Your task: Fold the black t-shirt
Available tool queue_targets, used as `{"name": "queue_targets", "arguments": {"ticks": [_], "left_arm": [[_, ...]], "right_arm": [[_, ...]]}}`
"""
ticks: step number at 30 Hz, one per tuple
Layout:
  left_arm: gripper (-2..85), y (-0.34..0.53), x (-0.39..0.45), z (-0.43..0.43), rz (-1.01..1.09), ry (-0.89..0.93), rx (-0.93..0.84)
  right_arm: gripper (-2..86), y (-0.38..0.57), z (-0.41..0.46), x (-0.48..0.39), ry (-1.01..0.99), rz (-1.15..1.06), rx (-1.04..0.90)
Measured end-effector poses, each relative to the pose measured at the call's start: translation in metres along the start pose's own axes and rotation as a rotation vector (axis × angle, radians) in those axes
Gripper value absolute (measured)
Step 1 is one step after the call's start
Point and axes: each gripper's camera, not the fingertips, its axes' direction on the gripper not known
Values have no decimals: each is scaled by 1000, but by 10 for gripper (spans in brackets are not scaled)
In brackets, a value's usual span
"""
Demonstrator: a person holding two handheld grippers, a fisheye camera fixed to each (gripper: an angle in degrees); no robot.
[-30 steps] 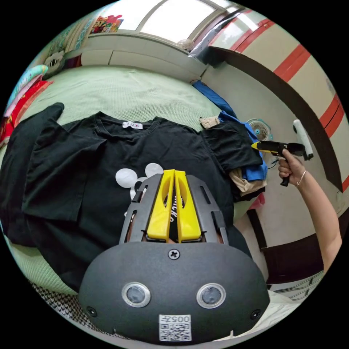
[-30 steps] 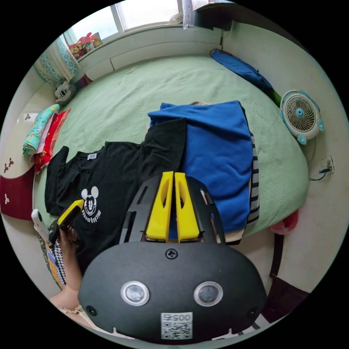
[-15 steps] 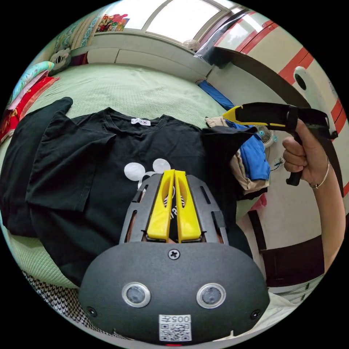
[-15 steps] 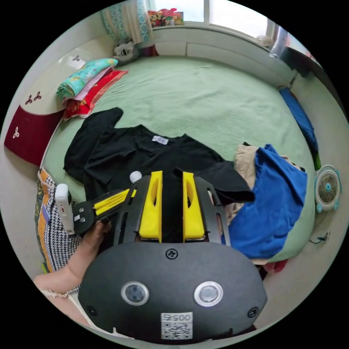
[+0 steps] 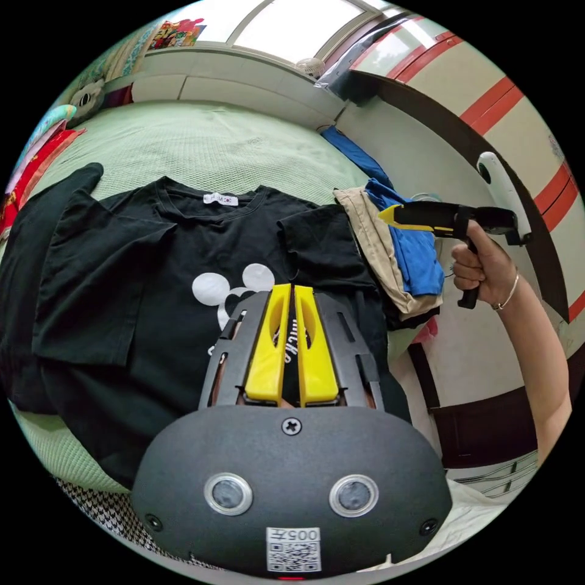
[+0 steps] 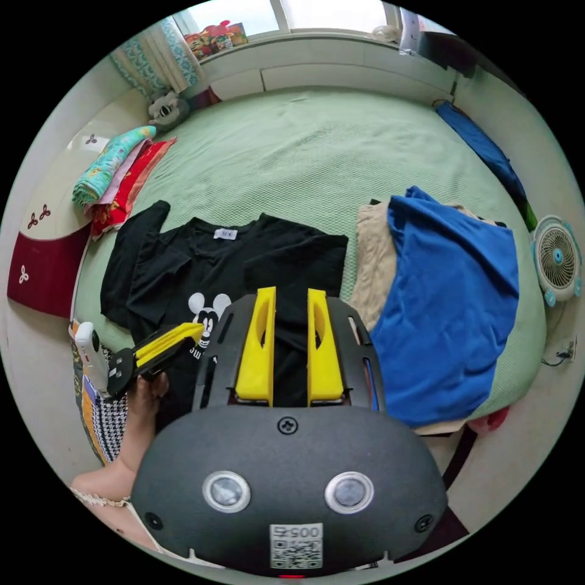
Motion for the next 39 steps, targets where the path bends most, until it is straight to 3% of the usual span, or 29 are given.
{"name": "queue_targets", "arguments": {"ticks": [9,17,20,22,27,32,39], "left_arm": [[80,-25,0,39,34,75,38],[116,-45,10,91,96,25,-99],[94,-49,13,101,91,-13,-121],[46,-52,14,106,101,-3,-154],[29,-53,17,104,103,46,-129],[25,-49,28,92,163,44,-54],[27,-50,28,113,172,84,-212]], "right_arm": [[109,-77,42,-86,13,-170,-92],[97,-136,104,-159,269,-386,-354],[60,-142,110,-171,388,-422,-369],[31,-144,102,-173,375,-415,-336],[-7,-153,58,-157,345,-268,-173],[-9,-162,3,-125,125,-20,-3],[19,-165,30,-121,234,21,-277]]}}
